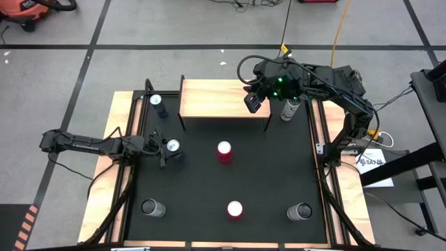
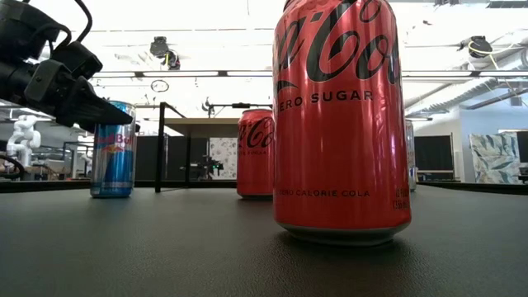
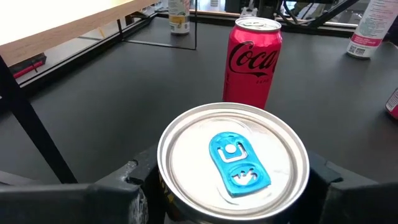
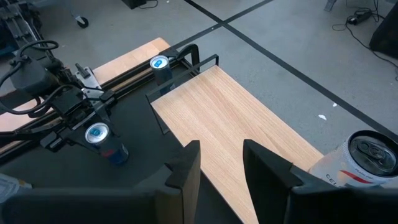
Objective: Place canned beverage on shelf
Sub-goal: Put the bottom blue soda can on the shelf
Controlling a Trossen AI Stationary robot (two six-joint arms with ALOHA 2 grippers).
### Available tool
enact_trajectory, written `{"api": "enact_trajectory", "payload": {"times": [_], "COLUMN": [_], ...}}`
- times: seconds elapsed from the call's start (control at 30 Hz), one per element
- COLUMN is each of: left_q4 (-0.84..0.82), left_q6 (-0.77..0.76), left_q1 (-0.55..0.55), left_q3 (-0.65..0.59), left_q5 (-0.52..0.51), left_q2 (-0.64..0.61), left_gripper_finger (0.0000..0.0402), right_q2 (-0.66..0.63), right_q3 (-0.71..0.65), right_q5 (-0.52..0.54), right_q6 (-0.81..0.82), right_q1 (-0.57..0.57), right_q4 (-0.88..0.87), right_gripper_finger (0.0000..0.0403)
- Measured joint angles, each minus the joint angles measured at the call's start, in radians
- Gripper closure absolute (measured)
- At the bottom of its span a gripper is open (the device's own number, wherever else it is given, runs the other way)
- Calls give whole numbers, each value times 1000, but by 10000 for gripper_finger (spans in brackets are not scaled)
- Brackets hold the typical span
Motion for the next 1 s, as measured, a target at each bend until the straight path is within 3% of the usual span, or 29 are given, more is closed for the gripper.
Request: {"api": "enact_trajectory", "payload": {"times": [0.33, 0.77, 1.0], "left_q4": [112, -7, -36], "left_q6": [-1, 80, 154], "left_q1": [0, 4, 59], "left_q3": [5, 186, 278], "left_q5": [56, 48, 49], "left_q2": [0, 23, 70], "left_gripper_finger": [173, 173, 173], "right_q2": [0, 0, 0], "right_q3": [0, 0, 0], "right_q5": [0, 1, 2], "right_q6": [-9, -32, -32], "right_q1": [0, 0, 0], "right_q4": [0, 0, 0], "right_gripper_finger": [296, 296, 296]}}
